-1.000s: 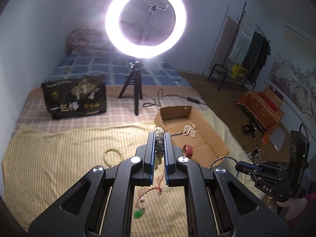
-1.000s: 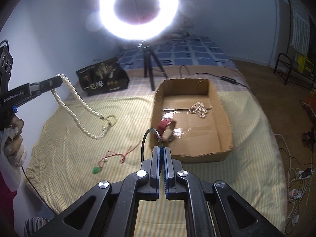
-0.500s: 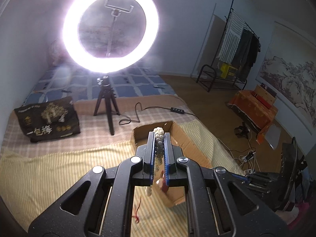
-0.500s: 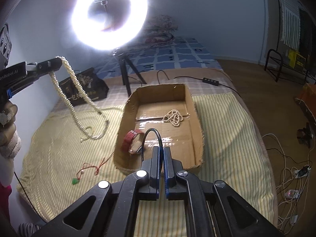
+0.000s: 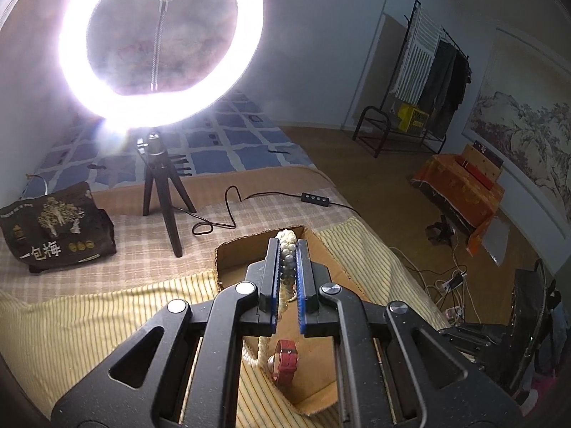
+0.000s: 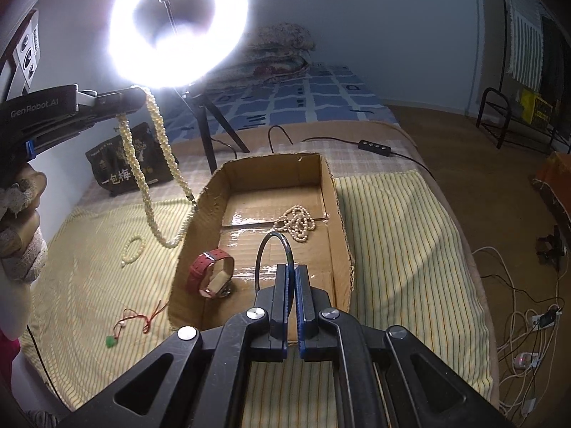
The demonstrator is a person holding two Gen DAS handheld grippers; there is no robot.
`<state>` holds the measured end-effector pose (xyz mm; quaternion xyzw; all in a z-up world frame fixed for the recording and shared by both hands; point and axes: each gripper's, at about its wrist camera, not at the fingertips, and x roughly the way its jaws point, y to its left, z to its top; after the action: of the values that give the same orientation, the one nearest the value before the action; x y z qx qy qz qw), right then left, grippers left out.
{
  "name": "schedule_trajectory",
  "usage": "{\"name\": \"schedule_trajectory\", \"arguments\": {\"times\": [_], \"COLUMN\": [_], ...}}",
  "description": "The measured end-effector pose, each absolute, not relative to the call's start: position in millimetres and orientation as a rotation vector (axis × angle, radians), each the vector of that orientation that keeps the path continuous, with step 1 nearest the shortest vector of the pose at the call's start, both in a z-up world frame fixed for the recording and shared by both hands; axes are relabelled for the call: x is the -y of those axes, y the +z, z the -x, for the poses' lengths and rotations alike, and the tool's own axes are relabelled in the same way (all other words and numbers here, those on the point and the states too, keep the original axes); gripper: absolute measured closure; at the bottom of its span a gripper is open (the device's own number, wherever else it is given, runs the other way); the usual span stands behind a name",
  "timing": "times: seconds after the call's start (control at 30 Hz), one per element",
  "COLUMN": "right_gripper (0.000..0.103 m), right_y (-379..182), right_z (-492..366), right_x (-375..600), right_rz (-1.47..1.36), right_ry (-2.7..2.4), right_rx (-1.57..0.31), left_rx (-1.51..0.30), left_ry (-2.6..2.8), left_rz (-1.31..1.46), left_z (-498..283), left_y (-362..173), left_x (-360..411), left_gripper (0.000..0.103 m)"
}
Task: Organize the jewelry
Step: 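Lift and carry the necklace with the left tool while the right tool carries the bangle to the box, then open the left tool over the box while the right tool releases the bangle inside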
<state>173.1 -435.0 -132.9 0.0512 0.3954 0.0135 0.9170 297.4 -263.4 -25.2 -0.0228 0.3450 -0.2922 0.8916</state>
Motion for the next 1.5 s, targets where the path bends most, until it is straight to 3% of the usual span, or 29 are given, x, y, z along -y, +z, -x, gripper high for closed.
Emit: {"name": "schedule_trajectory", "arguments": {"times": [0.27, 1.03, 1.5], "right_gripper": [0.102, 0.102, 0.1], "right_y": [-150.6, -165.7, -179.1], "right_z": [-181.7, -195.7, -200.7], "right_x": [444.2, 447.5, 447.5], "right_rz": [-0.115, -0.124, -0.121], "right_ry": [0.017, 0.011, 0.004], "right_rx": [-0.843, -0.879, -0.912], "left_rx": [-0.74, -0.683, -0.773], "left_ry": [-0.606, -0.622, -0.601], "left_rz": [0.024, 0.034, 0.006], "left_z": [-310.4, -315.0, -331.5], "left_y": [-42.1, -14.0, -51.4], "left_x": [276.2, 276.7, 287.3], "left_gripper": [0.098, 0.098, 0.098]}}
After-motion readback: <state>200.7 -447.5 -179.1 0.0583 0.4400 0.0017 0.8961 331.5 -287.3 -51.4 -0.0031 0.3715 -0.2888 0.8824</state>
